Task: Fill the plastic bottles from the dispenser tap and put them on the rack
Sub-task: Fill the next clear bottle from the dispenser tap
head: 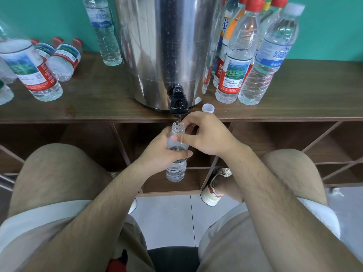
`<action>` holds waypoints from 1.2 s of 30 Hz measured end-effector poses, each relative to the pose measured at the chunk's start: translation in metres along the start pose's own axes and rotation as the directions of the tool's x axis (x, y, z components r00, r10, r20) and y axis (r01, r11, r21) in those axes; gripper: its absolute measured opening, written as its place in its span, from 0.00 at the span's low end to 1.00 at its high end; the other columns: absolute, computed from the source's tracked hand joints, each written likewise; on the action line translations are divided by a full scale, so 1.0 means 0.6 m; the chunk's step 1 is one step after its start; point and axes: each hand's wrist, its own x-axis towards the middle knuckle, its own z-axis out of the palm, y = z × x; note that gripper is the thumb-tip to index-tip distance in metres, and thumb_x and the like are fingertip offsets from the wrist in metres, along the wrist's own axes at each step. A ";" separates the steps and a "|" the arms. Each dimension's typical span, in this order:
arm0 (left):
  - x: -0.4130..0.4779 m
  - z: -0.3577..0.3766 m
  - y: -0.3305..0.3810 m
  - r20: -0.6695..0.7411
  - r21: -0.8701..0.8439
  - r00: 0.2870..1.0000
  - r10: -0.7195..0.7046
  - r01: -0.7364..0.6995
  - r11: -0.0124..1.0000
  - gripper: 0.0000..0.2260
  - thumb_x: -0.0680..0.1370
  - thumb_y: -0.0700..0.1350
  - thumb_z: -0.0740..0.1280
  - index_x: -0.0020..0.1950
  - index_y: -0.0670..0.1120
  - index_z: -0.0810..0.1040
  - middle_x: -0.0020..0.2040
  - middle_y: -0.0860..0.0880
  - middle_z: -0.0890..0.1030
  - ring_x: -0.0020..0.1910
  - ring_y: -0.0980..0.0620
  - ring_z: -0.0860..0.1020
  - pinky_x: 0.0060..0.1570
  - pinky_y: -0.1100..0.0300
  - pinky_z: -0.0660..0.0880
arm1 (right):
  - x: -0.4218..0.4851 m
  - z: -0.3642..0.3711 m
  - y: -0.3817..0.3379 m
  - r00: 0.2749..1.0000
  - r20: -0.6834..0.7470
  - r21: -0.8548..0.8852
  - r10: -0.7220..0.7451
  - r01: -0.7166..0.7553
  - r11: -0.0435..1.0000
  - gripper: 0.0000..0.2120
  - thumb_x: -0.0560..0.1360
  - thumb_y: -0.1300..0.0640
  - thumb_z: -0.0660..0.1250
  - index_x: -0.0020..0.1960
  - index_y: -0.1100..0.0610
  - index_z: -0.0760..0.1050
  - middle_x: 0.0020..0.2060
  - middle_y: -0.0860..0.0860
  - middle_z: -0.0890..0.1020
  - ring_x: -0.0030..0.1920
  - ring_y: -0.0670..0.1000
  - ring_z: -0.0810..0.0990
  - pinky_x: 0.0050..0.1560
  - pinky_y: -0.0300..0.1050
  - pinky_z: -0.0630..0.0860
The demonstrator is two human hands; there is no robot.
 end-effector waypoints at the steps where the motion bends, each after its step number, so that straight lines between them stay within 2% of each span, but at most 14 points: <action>1: 0.000 0.000 0.000 -0.001 0.000 1.000 0.002 -0.002 1.000 0.32 0.72 0.42 0.80 0.73 0.51 0.71 0.62 0.50 0.82 0.62 0.49 0.81 0.66 0.43 0.77 | 0.000 0.000 0.001 1.000 -0.003 -0.001 -0.005 0.005 1.000 0.15 0.73 0.44 0.78 0.49 0.55 0.83 0.43 0.47 0.82 0.44 0.47 0.81 0.48 0.51 0.81; 19: 0.001 -0.001 0.001 0.011 0.040 1.000 0.006 -0.007 0.999 0.32 0.72 0.44 0.80 0.72 0.52 0.71 0.61 0.53 0.83 0.60 0.52 0.82 0.65 0.46 0.79 | -0.001 0.004 0.003 1.000 -0.015 -0.015 0.004 -0.004 1.000 0.17 0.73 0.42 0.77 0.50 0.54 0.83 0.43 0.47 0.82 0.44 0.48 0.81 0.45 0.51 0.81; 27: 0.001 0.000 -0.003 0.015 0.045 1.000 0.008 -0.009 0.999 0.32 0.72 0.45 0.81 0.72 0.53 0.71 0.60 0.54 0.82 0.59 0.54 0.82 0.64 0.49 0.79 | -0.005 0.005 0.005 1.000 -0.018 -0.030 -0.006 0.006 1.000 0.18 0.74 0.40 0.76 0.50 0.55 0.83 0.43 0.48 0.82 0.43 0.49 0.81 0.45 0.54 0.80; 36: 0.001 0.001 -0.005 0.008 0.056 1.000 0.002 -0.002 0.998 0.32 0.72 0.45 0.81 0.73 0.52 0.71 0.60 0.53 0.82 0.59 0.54 0.82 0.63 0.50 0.80 | -0.009 0.009 0.004 0.999 -0.038 -0.025 -0.022 0.021 0.999 0.17 0.74 0.44 0.77 0.49 0.57 0.83 0.42 0.51 0.81 0.43 0.52 0.80 0.44 0.57 0.79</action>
